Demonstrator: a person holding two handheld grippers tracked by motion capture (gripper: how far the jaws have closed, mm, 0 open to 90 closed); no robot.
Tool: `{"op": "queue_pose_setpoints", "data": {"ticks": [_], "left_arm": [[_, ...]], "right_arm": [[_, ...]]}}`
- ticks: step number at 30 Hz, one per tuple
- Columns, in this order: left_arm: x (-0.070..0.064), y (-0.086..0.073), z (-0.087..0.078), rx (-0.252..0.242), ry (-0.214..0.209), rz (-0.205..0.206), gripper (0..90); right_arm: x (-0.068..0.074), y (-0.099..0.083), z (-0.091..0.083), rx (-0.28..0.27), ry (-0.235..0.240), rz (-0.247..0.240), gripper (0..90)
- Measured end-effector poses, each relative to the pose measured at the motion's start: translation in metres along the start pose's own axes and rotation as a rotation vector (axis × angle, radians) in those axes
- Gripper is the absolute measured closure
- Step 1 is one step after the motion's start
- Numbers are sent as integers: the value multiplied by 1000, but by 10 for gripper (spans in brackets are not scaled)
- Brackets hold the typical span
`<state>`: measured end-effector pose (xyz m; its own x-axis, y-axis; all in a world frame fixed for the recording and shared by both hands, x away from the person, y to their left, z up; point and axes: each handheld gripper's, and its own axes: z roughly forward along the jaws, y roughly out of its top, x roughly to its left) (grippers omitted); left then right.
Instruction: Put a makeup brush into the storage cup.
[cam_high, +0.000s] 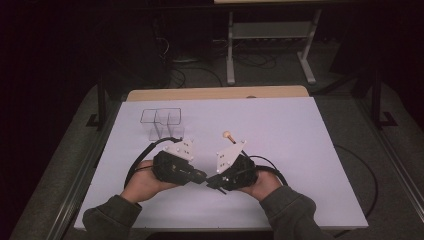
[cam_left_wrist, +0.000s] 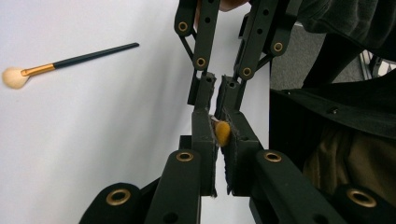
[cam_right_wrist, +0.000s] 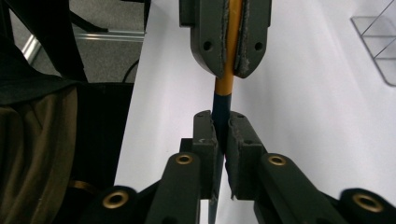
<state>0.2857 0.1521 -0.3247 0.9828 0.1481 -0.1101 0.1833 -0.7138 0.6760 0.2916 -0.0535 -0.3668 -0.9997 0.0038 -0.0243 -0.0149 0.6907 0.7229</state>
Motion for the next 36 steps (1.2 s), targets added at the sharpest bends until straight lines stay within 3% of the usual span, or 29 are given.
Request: {"op": "queue_pose_setpoints", "data": {"ticks": [3,4,6,11,16,19,21,25,28,36], "left_arm": [[0,0,0,4,5,-6,840],[0,0,-2,2,4,-6,840],[1,0,-4,-1,6,-5,841],[0,1,-7,-9,5,-13,841],[-1,1,-6,-20,3,-8,831],[-1,0,-6,-21,6,-24,741],[0,-1,-5,-26,5,-28,734],[1,-2,-6,-50,-9,-42,750],[2,-2,-7,-59,3,-42,809],[3,-3,-7,-54,10,-44,838]], "right_arm": [[0,0,0,13,4,1,804],[0,0,1,46,-13,-6,788],[0,-1,2,62,-16,-1,788],[0,-2,3,71,-13,2,816],[1,-2,6,60,3,1,828],[0,-4,6,30,0,7,830],[-1,-5,5,6,0,18,830],[-3,-6,4,-15,-11,23,830],[-2,-5,6,-25,-16,20,830],[-1,-4,10,-25,-23,29,795]]}}
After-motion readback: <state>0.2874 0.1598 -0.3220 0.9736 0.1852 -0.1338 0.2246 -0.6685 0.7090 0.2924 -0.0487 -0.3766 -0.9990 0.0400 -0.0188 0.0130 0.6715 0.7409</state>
